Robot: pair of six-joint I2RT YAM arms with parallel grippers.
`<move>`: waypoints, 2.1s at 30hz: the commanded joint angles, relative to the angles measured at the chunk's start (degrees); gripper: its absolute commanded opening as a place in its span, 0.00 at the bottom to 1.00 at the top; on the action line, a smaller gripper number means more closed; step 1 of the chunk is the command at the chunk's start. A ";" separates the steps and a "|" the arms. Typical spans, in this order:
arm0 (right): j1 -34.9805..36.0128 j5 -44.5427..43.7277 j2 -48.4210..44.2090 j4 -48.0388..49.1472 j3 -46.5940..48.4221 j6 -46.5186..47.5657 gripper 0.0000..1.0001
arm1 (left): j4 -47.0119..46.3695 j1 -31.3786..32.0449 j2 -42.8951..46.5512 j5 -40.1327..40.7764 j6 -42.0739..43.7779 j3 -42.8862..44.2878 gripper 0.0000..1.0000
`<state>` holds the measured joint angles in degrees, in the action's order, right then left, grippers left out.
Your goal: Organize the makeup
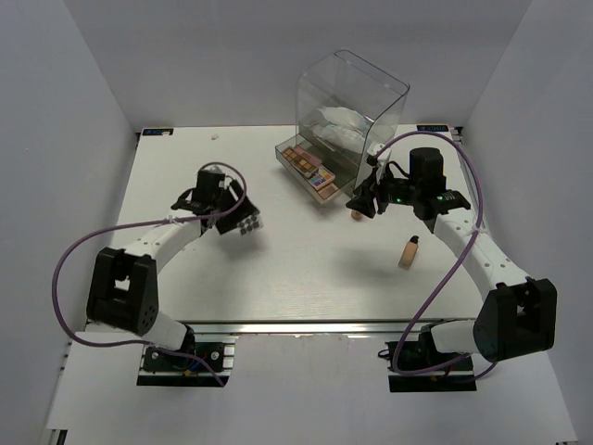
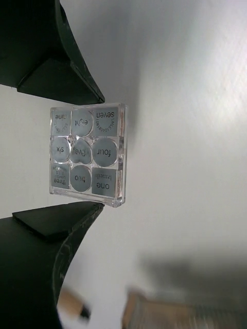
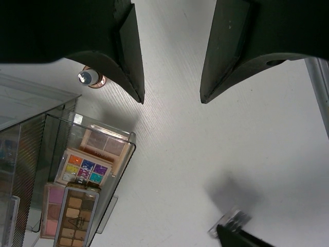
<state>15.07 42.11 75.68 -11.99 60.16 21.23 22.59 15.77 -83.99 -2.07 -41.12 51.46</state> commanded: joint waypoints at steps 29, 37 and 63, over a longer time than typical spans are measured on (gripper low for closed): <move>-1.80 -1.06 -5.19 2.59 -1.01 -0.23 0.54 | -14.60 8.84 -36.95 -20.87 -21.11 51.81 0.98; -2.15 -1.41 -5.19 1.97 0.57 0.65 0.35 | -7.65 7.35 -28.11 -12.98 -13.11 47.89 0.98; 25.52 -41.82 27.03 -4.27 22.62 3.29 0.00 | -6.94 -4.51 -7.10 -5.31 -1.59 13.61 0.30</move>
<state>38.94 12.03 99.20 -16.97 77.10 28.27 12.88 14.61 -100.05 -11.60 -48.14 67.59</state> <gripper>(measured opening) 0.004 0.263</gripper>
